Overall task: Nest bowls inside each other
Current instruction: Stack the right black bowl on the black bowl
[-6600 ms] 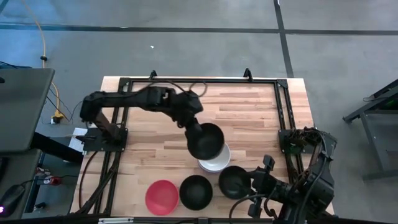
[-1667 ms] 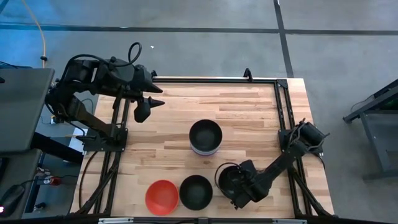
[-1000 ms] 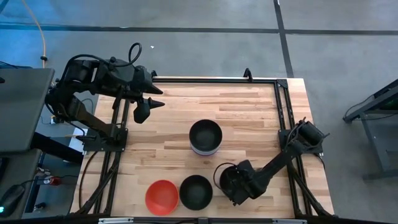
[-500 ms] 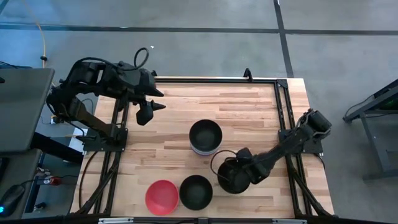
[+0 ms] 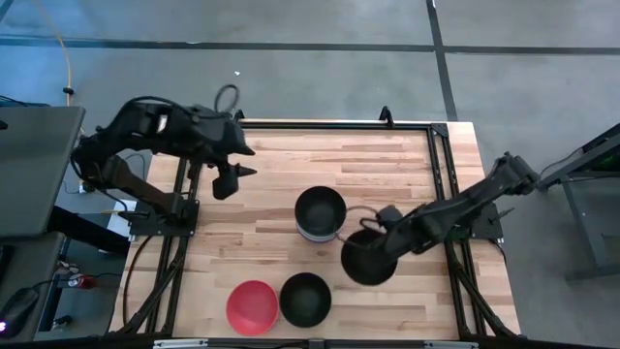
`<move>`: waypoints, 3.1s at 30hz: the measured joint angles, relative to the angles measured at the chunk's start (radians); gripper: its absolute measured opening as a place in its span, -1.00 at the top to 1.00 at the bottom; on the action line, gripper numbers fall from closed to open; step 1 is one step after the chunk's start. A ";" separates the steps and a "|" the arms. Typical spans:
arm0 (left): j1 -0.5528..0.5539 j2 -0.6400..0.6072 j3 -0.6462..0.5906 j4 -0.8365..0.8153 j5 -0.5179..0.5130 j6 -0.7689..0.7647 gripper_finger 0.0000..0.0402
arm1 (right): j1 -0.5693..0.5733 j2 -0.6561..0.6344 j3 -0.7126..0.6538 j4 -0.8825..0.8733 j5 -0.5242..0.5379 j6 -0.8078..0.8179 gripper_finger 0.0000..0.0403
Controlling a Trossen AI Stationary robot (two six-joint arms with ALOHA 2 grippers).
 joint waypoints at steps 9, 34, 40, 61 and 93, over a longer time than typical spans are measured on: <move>0.005 -0.157 -0.001 0.120 -0.024 0.009 -0.05 | -0.115 -0.174 0.000 0.029 0.159 -0.163 1.00; 0.004 -0.268 -0.001 0.076 -0.086 -0.050 -0.05 | -0.649 -0.080 0.131 0.088 -0.306 -0.671 1.00; 0.004 -0.272 -0.002 0.071 -0.089 -0.050 -0.05 | -0.665 0.066 0.319 0.019 -0.298 -0.760 1.00; 0.003 -0.325 -0.002 0.017 -0.086 -0.080 -0.05 | -0.621 0.344 0.501 -0.002 -0.293 -0.827 1.00; 0.003 -0.333 -0.002 -0.007 -0.077 -0.080 -0.05 | -0.610 0.355 0.380 0.109 -0.305 -0.785 0.70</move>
